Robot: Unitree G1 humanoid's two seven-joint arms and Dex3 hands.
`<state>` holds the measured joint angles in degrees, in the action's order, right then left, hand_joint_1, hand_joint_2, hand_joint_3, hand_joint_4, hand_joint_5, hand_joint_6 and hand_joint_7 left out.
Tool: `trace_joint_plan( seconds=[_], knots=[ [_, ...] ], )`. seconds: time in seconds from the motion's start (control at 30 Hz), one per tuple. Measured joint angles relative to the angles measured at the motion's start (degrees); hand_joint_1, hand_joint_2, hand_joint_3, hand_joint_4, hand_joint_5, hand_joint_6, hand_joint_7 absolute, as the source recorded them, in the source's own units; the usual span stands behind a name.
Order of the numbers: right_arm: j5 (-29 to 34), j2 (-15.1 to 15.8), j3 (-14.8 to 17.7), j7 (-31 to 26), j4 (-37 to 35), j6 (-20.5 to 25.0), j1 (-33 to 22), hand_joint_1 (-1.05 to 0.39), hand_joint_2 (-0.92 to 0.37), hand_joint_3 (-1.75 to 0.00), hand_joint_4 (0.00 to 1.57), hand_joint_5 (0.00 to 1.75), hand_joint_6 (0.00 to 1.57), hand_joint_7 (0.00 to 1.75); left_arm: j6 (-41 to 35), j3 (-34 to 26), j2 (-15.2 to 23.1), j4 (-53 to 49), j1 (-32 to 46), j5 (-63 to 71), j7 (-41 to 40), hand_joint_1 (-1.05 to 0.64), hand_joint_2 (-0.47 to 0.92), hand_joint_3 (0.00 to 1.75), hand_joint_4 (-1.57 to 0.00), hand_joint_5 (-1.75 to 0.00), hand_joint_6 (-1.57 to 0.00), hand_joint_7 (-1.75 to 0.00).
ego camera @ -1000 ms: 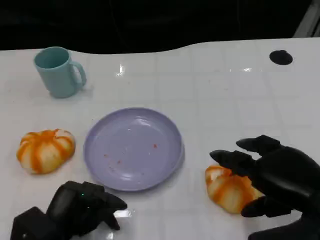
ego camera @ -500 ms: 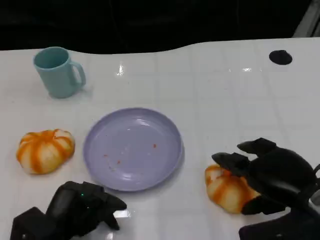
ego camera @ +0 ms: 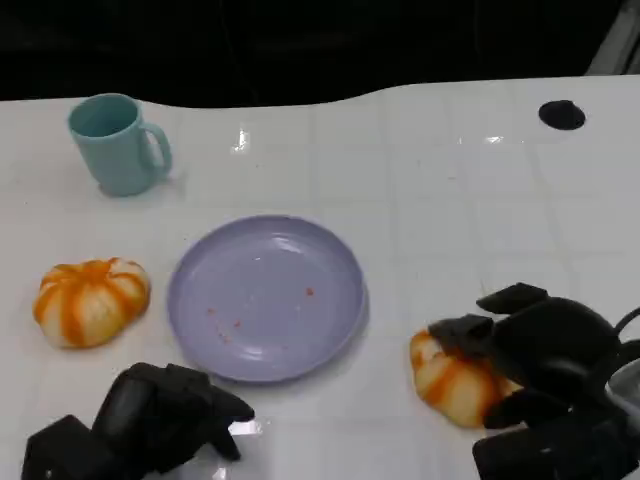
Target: Grasp the bread from the table and place it into the plate.
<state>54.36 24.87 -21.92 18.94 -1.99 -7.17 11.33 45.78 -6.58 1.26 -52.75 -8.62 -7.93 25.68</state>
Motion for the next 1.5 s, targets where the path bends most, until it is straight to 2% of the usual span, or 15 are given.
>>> trace_joint_plan(
  seconds=[0.23,0.33,0.43,0.47,0.5,0.53,0.57,0.67,0.77,0.8,0.87,1.03,1.23,1.37,1.5],
  knots=[
    [-1.31,0.30,-1.88,0.54,-3.35,-0.86,2.80,-0.53,-0.92,-0.04,0.41,0.32,0.57,0.06,-0.01,0.17,-0.07,0.78,0.47,0.08,-0.20,-1.05,0.92,0.09,-1.30,-1.03,-1.56,-0.27],
    [-1.85,0.36,-2.40,-1.75,-5.76,-2.37,3.90,-0.46,-0.92,-0.11,0.64,0.46,0.75,0.10,-0.07,0.24,-0.08,1.02,0.64,0.09,-0.53,-1.05,0.92,0.09,-1.30,-1.03,-1.56,-0.27],
    [-3.67,0.06,-2.48,-6.88,-9.55,-4.67,4.55,-0.37,-0.92,-0.24,0.75,1.22,1.07,0.19,-0.06,0.27,-0.08,1.09,0.68,0.10,-0.56,-1.05,0.92,0.09,-1.30,-1.03,-1.56,-0.27],
    [-4.43,-0.33,-2.40,-9.19,-11.19,-5.56,4.79,-0.35,-0.92,-0.31,0.78,1.41,1.09,0.32,-0.06,0.27,-0.08,1.12,0.69,0.09,-0.56,-1.05,0.92,0.09,-1.30,-1.03,-1.56,-0.27],
    [-5.32,-0.70,-2.31,-11.27,-12.74,-6.38,5.03,-0.33,-0.92,-0.41,0.80,1.61,0.98,0.73,-0.07,0.28,-0.08,1.18,0.71,0.07,-0.56,-1.05,0.92,0.09,-1.30,-1.04,-1.56,-0.27],
    [-5.95,-1.13,-2.26,-13.40,-14.45,-7.25,5.40,-0.32,-0.92,-0.45,0.83,1.68,0.90,0.99,-0.08,0.29,-0.09,1.27,0.74,0.07,-0.56,-1.05,0.92,0.09,-1.30,-1.04,-1.56,-0.27],
    [-6.22,-1.52,-2.30,-15.59,-16.15,-8.08,5.84,-0.31,-0.91,-0.48,0.84,1.72,0.83,1.13,-0.09,0.32,-0.10,1.38,0.76,0.07,-0.56,-1.05,0.92,0.09,-1.30,-1.04,-1.56,-0.27],
    [-6.63,-2.61,-2.57,-22.99,-21.49,-10.83,7.06,-0.29,-0.87,-0.52,0.84,1.74,0.80,1.16,-0.13,0.56,-0.11,1.58,0.91,0.11,-0.57,-1.05,0.92,0.09,-1.31,-1.04,-1.56,-0.27],
    [-6.56,-3.43,-3.19,-29.86,-26.21,-13.05,8.21,-0.27,-0.79,-0.62,0.85,1.75,0.67,1.52,-0.16,0.81,-0.10,1.68,1.08,0.14,-0.59,-1.05,0.92,0.09,-1.31,-1.04,-1.56,-0.27],
    [-6.60,-3.75,-3.38,-31.93,-27.64,-13.80,8.54,-0.25,-0.71,-0.76,0.86,1.75,0.64,1.65,-0.16,0.84,-0.10,1.72,1.09,0.15,-0.61,-1.05,0.92,0.09,-1.31,-1.04,-1.56,-0.27],
    [-6.68,-4.34,-3.58,-35.60,-30.26,-15.16,8.99,-0.25,-0.63,-0.88,0.86,1.75,0.63,1.72,-0.19,0.86,-0.10,1.80,1.11,0.14,-0.61,-1.05,0.92,0.09,-1.31,-1.04,-1.56,-0.28],
    [-6.57,-5.26,-4.00,-42.88,-34.28,-17.10,9.79,-0.25,-0.51,-1.06,0.85,1.75,0.63,1.75,-0.79,0.89,-0.10,1.97,1.14,0.14,-1.07,-1.05,0.92,0.09,-1.31,-1.04,-1.56,-0.28],
    [-6.64,-5.90,-4.20,-47.33,-35.86,-18.89,10.26,-0.19,-0.39,-1.17,0.90,1.75,0.69,1.71,-0.93,0.91,-0.10,1.99,1.14,0.14,-1.14,-1.05,0.92,0.09,-1.31,-1.04,-1.56,-0.28],
    [-8.15,-5.93,-3.86,-47.76,-34.22,-20.21,10.26,-0.18,-0.38,-1.21,0.91,1.75,0.69,1.71,-0.97,0.93,-0.11,2.03,1.13,0.13,-1.15,-1.05,0.92,0.09,-1.31,-1.04,-1.56,-0.28],
    [-10.54,-6.07,-3.13,-45.31,-30.05,-20.62,10.29,-0.12,-0.32,-1.25,0.94,1.75,0.81,1.56,-0.96,0.97,-0.12,2.01,1.11,0.14,-1.16,-1.05,0.92,0.09,-1.30,-1.03,-1.55,-0.27]
  ],
)
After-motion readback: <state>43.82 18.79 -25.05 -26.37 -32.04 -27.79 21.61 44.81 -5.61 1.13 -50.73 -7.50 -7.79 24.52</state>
